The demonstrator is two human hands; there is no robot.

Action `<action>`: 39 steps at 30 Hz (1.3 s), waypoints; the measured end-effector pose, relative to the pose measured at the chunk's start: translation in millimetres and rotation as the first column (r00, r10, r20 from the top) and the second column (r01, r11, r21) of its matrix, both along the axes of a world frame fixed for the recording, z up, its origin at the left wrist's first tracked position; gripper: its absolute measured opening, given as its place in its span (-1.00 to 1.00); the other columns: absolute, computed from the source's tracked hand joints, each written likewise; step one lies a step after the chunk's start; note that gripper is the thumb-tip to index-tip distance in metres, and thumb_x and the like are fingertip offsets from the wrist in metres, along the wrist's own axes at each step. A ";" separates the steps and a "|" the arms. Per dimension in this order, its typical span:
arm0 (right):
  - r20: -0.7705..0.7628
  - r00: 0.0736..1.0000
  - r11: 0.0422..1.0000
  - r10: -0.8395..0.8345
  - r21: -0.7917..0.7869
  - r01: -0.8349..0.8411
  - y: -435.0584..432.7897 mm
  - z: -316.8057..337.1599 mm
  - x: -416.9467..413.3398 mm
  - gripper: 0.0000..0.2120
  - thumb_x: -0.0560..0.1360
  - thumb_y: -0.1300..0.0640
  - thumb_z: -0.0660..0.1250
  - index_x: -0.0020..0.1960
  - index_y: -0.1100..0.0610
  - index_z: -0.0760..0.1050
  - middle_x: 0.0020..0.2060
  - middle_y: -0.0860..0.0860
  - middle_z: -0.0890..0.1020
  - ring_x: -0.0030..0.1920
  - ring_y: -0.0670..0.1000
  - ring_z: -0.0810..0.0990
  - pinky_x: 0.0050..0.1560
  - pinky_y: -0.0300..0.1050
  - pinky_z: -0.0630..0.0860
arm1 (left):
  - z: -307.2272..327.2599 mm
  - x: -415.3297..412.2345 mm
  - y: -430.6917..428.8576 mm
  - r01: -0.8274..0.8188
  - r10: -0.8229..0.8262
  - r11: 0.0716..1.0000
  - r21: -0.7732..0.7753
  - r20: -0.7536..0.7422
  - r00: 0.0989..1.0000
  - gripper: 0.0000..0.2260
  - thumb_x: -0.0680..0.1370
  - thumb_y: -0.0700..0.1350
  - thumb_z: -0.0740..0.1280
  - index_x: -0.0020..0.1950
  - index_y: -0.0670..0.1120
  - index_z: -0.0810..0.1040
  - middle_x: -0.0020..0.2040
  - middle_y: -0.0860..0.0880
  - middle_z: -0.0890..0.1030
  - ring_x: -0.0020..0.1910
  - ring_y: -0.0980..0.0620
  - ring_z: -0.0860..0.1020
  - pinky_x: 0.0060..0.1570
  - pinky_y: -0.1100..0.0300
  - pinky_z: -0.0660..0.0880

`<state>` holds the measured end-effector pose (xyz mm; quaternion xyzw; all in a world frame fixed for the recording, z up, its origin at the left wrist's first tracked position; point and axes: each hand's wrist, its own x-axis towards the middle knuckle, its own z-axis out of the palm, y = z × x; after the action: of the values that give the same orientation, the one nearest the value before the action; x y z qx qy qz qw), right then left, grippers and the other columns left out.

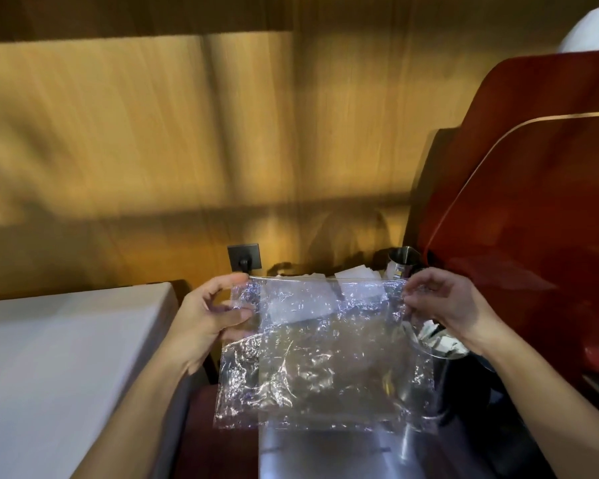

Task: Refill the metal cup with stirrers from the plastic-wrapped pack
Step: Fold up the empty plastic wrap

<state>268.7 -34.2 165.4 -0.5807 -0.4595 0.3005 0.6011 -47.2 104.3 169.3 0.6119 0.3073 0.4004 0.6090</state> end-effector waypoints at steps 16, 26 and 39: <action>0.578 0.790 0.979 0.204 -0.107 -0.174 16.7 34.3 -31.7 -0.72 0.38 0.00 0.43 0.07 -0.16 0.52 0.05 -0.27 0.56 0.12 -0.30 0.46 0.09 -0.39 0.36 | 41.6 1.3 -16.5 0.132 -0.075 0.872 0.472 -0.137 0.988 -0.49 0.34 -0.47 0.41 0.03 0.13 0.61 -0.29 0.09 0.65 -0.26 0.16 0.59 -0.31 0.37 0.48; 0.348 0.766 0.841 0.541 -0.234 -0.487 34.0 43.0 -72.1 -0.90 0.38 0.23 0.43 -0.15 0.08 0.56 -0.29 0.10 0.67 -0.19 0.06 0.66 -0.07 -0.11 0.58 | 51.3 -3.9 -22.5 0.259 -0.217 0.855 0.450 -0.144 0.966 -0.59 0.41 -0.30 0.42 0.15 0.11 0.57 -0.08 -0.03 0.66 -0.20 0.03 0.62 -0.31 0.29 0.56; -0.153 0.963 0.965 0.221 0.174 -0.194 35.6 21.7 -61.8 -0.87 0.29 0.23 0.42 -0.17 0.19 0.56 -0.41 0.04 0.66 -0.36 0.01 0.62 -0.35 -0.19 0.56 | 1.6 -23.9 -2.4 0.462 -0.370 0.874 -0.148 0.413 0.832 -0.51 0.43 0.27 0.29 0.09 -0.11 0.57 -0.11 -0.14 0.68 -0.13 -0.06 0.64 -0.11 0.08 0.59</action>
<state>206.9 1.3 187.1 -0.4519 -0.4869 0.3737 0.6474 -71.1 101.9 170.9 0.4984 0.0911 0.3250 0.7986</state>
